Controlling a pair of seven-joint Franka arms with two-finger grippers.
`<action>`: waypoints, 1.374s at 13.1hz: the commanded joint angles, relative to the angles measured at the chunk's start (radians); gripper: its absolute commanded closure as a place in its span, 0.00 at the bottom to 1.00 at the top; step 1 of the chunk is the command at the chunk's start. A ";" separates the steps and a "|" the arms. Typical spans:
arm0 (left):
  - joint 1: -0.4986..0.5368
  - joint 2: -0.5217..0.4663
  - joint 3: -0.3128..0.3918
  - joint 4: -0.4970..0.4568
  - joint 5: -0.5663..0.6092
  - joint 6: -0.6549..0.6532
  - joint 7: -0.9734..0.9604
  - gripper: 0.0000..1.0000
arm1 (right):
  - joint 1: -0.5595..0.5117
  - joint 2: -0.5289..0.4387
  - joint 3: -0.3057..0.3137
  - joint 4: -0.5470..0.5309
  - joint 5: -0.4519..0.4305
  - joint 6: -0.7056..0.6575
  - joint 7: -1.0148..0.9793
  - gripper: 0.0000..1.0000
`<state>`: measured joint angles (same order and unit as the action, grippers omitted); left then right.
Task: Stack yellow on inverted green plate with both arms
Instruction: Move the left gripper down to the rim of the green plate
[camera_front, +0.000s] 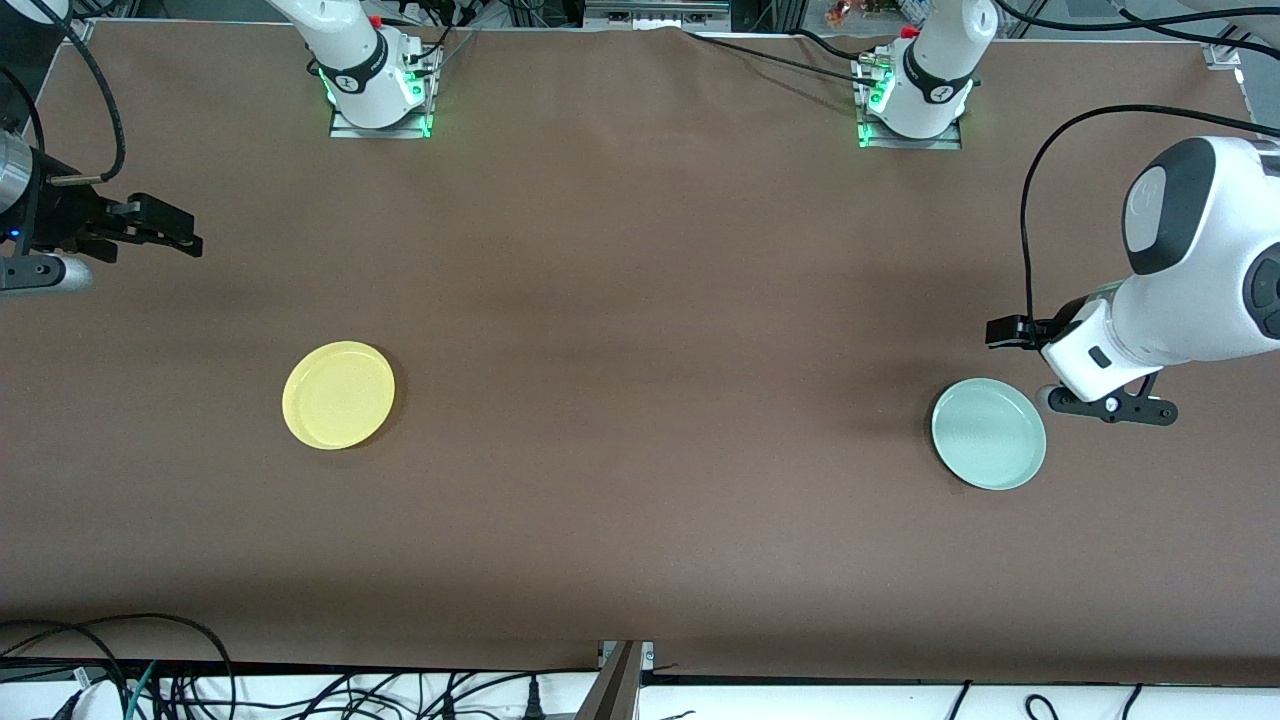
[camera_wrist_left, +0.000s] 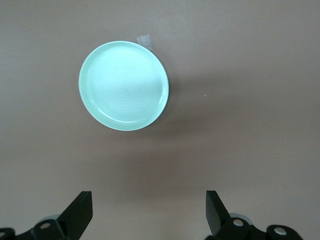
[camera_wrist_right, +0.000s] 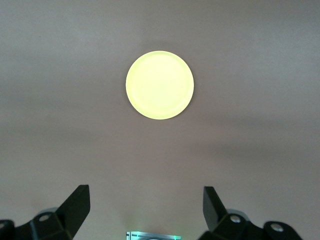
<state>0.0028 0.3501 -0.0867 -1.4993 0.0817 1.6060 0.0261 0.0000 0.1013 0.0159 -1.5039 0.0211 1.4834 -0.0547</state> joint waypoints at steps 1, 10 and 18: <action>0.040 0.032 -0.007 -0.016 0.027 0.033 0.035 0.00 | -0.008 0.012 0.001 0.024 0.011 -0.009 -0.010 0.00; 0.164 0.004 -0.016 -0.455 -0.007 0.630 0.140 0.00 | -0.008 0.012 -0.001 0.024 0.010 -0.008 -0.011 0.00; 0.240 0.179 0.001 -0.368 0.041 0.818 0.147 0.00 | -0.006 0.029 -0.017 0.022 0.013 0.047 -0.008 0.00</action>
<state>0.2131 0.4770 -0.0788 -1.9355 0.0970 2.4162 0.1538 -0.0022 0.1215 -0.0025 -1.5037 0.0211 1.5140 -0.0548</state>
